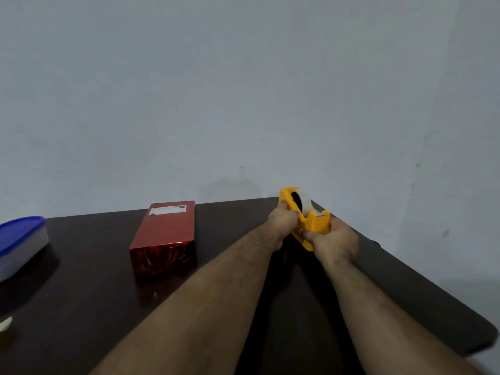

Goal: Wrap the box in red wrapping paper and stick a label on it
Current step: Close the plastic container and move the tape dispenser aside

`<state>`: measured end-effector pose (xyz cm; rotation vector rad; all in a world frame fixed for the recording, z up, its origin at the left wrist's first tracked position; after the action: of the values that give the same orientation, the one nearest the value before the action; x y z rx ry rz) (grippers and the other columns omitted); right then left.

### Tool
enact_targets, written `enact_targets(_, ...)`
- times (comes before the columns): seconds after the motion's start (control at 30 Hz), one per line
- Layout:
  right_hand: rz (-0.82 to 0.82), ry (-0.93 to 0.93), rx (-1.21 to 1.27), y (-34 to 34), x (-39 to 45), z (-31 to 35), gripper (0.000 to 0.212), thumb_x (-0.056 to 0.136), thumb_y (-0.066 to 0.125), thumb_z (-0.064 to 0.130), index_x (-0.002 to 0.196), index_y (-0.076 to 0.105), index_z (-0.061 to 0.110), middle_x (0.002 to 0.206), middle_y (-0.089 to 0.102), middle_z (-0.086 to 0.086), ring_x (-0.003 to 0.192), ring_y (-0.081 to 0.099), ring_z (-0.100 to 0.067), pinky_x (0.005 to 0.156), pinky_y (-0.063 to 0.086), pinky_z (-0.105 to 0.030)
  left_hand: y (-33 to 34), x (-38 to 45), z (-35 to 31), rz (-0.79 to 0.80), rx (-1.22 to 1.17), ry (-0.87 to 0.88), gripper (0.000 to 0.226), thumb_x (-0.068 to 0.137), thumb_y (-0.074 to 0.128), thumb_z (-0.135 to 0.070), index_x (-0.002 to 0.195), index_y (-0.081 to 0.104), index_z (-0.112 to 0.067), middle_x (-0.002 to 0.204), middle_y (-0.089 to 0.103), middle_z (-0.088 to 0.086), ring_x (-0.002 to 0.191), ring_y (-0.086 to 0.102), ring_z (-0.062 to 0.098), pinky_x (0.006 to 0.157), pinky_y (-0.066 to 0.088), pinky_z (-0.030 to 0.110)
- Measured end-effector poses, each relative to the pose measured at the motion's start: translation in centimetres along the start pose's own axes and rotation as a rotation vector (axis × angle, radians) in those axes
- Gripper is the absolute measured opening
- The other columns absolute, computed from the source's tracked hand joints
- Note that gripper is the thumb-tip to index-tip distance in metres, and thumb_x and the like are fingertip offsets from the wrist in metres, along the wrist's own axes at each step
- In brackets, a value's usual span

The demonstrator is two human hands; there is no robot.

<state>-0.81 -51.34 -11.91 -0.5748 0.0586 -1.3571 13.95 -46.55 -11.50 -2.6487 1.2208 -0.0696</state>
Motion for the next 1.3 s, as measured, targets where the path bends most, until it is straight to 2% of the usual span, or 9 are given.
enact_targets(0.17, 0.03, 0.011, 0.019, 0.3, 0.6, -0.5, 0.039, 0.076, 0.093, 0.038, 0.098, 0.062, 0.029, 0.088, 0.059, 0.007, 0.082, 0.055, -0.016, 0.059, 0.038, -0.027, 0.8, -0.4, 0.6, -0.039, -0.021, -0.011, 0.061, 0.104, 0.048, -0.028, 0.163, 0.035, -0.037, 0.151, 0.054, 0.004, 0.131, 0.058, 0.028, 0.107, 0.054, 0.046)
enact_targets(0.3, 0.019, 0.013, 0.012, 0.5, 0.6, -0.4, 0.046, 0.079, 0.092, 0.035, 0.113, 0.065, 0.022, 0.095, 0.061, 0.004, 0.086, 0.055, -0.018, 0.068, 0.043, -0.031, 0.3, -1.6, -0.5, -0.02, -0.03, 0.016, 0.042, 0.094, 0.048, -0.012, 0.131, 0.062, -0.028, 0.124, 0.068, 0.007, 0.11, 0.067, 0.026, 0.092, 0.062, 0.042)
enact_targets(0.4, 0.011, 0.008, -0.019, 1.3, -0.3, -0.4, 0.069, 0.073, 0.095, 0.031, 0.129, 0.057, 0.016, 0.118, 0.069, -0.007, 0.101, 0.066, -0.031, 0.081, 0.057, -0.041, -1.2, -4.0, -0.8, -0.012, -0.021, 0.035, 0.051, 0.078, 0.057, -0.02, 0.128, 0.066, -0.027, 0.123, 0.071, 0.001, 0.114, 0.068, 0.026, 0.098, 0.06, 0.044)
enact_targets(0.53, 0.001, 0.085, -0.043, 1.8, -2.3, 0.4, 0.102, 0.067, 0.099, 0.027, 0.148, 0.041, 0.003, 0.148, 0.052, -0.019, 0.135, 0.055, -0.043, 0.107, 0.052, -0.053, -5.4, -6.7, -1.0, -0.112, 0.114, 0.09, 0.052, 0.103, 0.053, -0.008, 0.154, 0.051, -0.017, 0.154, 0.054, 0.002, 0.143, 0.051, 0.026, 0.11, 0.042, 0.03)
enact_targets(0.6, -0.01, 0.057, -0.058, 1.8, -4.6, 1.7, 0.094, 0.069, 0.095, 0.033, 0.143, 0.047, 0.0, 0.148, 0.05, -0.023, 0.138, 0.051, -0.044, 0.111, 0.049, -0.053, -7.8, -8.8, -0.6, -0.161, 0.194, 0.126, 0.049, 0.102, 0.052, -0.006, 0.15, 0.057, -0.013, 0.152, 0.059, 0.008, 0.137, 0.058, 0.025, 0.111, 0.047, 0.033)
enact_targets(0.93, 0.284, -0.325, -0.085, 6.9, -22.6, 13.3, 0.038, 0.084, 0.08, 0.026, 0.121, 0.072, 0.023, 0.132, 0.061, -0.001, 0.123, 0.058, -0.031, 0.1, 0.049, -0.034, -22.3, -27.2, 1.6, -0.305, 0.042, 0.052, 0.01, 0.105, 0.06, -0.004, 0.106, 0.069, 0.0, 0.095, 0.074, 0.02, 0.068, 0.068, 0.021, 0.057, 0.061, 0.027)
enact_targets(1.07, 0.338, -0.431, -0.063, 8.5, -29.2, 16.7, 0.025, 0.085, 0.08, 0.025, 0.109, 0.077, 0.026, 0.125, 0.065, 0.002, 0.116, 0.063, -0.027, 0.101, 0.051, -0.034, -30.8, -33.8, 3.3, -0.587, 0.606, 0.051, 0.013, 0.098, 0.068, -0.02, 0.094, 0.076, -0.011, 0.091, 0.078, 0.01, 0.079, 0.074, 0.029, 0.073, 0.065, 0.038)
enact_targets(1.17, 0.446, -0.512, -0.102, 9.9, -33.7, 18.0, 0.012, 0.086, 0.081, 0.024, 0.098, 0.08, 0.025, 0.112, 0.069, 0.004, 0.107, 0.068, -0.022, 0.095, 0.057, -0.033, -34.7, -37.8, 6.6, -0.561, 1.097, -0.189, 0.028, 0.096, 0.063, -0.046, 0.111, 0.073, -0.024, 0.113, 0.072, 0.003, 0.108, 0.068, 0.03, 0.092, 0.06, 0.042)
enact_targets(1.3, 0.538, -0.568, -0.149, 11.8, -36.9, 17.9, 0.008, 0.086, 0.078, 0.026, 0.094, 0.077, 0.027, 0.112, 0.069, 0.004, 0.107, 0.068, -0.022, 0.093, 0.057, -0.033, -36.5, -39.5, 10.5, -0.458, 1.173, -0.308, 0.032, 0.099, 0.056, -0.05, 0.117, 0.074, -0.032, 0.114, 0.073, -0.002, 0.107, 0.064, 0.024, 0.097, 0.057, 0.044)
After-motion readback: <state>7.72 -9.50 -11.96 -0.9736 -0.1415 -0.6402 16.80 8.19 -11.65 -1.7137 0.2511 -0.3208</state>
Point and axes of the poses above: each hand's wrist, its own x-axis towards the middle knuckle, its own y-axis out of the palm, z = x × y, the point moved 5 cm from there along x, towards the middle knuckle
